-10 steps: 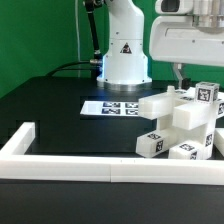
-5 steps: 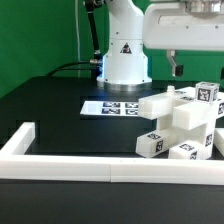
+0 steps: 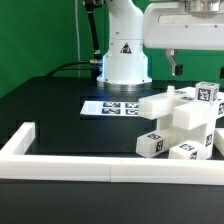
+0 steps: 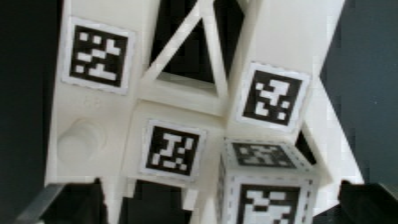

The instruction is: Assemble chair

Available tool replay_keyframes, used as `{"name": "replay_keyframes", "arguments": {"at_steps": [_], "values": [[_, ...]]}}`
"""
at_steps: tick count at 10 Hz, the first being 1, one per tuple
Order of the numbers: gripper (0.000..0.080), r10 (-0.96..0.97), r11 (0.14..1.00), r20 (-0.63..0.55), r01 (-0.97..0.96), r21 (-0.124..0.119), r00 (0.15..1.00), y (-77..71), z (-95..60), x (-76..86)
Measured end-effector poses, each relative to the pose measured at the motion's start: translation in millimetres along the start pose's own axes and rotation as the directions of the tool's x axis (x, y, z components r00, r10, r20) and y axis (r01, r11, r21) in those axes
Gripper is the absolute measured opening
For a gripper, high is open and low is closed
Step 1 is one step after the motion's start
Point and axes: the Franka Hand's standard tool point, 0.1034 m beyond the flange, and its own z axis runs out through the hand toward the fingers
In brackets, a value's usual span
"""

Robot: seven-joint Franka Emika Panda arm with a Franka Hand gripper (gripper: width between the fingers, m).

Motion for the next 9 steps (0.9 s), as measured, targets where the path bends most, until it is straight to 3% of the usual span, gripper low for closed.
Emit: {"name": "replay_keyframes", "arguments": {"at_steps": [2,6,9], "values": [[0.0649,-0.046,0.999,0.004,0.046,0.011,0.999,9.7,-5.4,-16.1],[0.0649,-0.059,0.998,-0.001,0.059,0.012,0.998,10.3,-3.1,-16.0],[0.0649,-0.168,0.985,-0.033,0.169,0.034,0.985,26.9,-8.3,-45.7]]}}
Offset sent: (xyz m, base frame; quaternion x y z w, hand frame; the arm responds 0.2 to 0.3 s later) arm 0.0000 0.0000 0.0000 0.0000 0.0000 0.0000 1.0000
